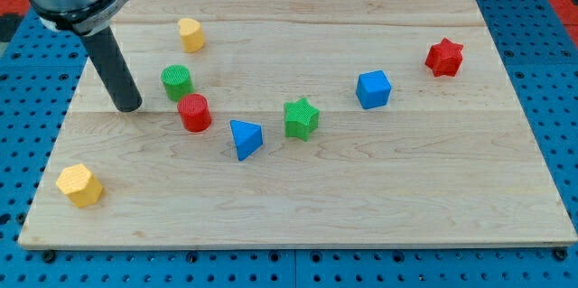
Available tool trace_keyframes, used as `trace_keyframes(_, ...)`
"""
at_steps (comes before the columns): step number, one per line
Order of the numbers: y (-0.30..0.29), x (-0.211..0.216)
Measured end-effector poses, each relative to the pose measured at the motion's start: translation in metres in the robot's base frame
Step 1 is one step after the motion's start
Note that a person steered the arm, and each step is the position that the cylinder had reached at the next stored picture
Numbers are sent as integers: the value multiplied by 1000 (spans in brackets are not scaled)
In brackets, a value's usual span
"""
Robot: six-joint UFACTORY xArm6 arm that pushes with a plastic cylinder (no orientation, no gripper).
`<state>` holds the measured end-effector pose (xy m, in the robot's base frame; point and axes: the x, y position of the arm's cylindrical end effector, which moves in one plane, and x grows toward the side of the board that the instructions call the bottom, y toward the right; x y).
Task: Move the green circle towards the top right of the red circle
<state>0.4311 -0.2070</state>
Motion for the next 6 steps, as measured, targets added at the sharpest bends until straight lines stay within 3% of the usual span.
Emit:
trace_keyframes(1,5,-26)
trace_keyframes(3,97,-29)
trace_keyframes(5,99,-138)
trace_keyframes(6,52,-137)
